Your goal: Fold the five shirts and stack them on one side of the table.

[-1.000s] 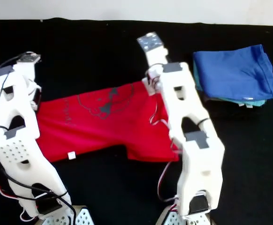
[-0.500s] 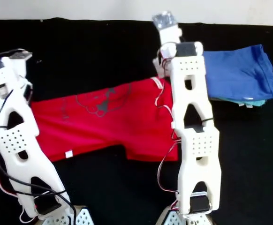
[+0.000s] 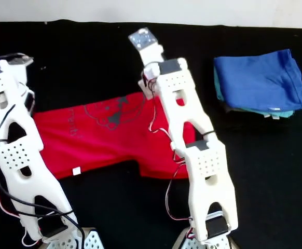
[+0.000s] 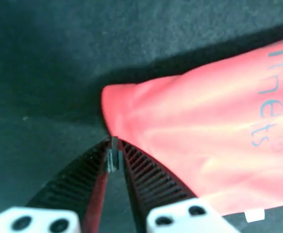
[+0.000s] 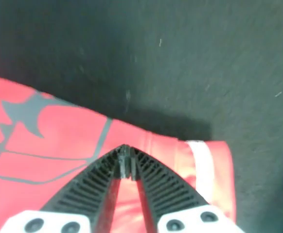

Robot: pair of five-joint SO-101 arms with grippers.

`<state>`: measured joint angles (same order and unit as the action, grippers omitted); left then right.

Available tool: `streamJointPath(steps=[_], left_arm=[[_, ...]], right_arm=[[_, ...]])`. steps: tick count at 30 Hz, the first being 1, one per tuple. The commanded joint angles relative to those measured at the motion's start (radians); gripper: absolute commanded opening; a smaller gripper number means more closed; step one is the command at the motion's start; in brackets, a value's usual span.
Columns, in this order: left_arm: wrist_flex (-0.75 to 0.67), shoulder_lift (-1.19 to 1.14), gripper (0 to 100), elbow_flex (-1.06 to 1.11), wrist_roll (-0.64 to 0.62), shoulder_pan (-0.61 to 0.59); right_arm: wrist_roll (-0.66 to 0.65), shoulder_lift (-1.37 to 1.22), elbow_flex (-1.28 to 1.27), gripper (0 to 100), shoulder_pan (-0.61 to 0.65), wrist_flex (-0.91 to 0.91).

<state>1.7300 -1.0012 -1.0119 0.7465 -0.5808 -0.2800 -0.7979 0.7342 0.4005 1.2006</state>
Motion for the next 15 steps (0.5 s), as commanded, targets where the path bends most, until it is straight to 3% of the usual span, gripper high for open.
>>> streamJointPath(steps=[1, 7, 15], left_arm=[[-0.054, -0.012, 1, 0.028, -0.008, 0.007], [-0.046, -0.021, 1, 0.024, -0.009, -0.01], [0.04, 0.236, 1, 0.024, -0.031, -0.022]], right_arm=[[-0.012, 0.01, -0.048, 0.9, -0.068, -0.044], [-0.011, 0.03, -0.018, 0.9, -0.14, 0.027], [-0.011, 0.102, 0.239, 0.9, -0.139, 0.295]])
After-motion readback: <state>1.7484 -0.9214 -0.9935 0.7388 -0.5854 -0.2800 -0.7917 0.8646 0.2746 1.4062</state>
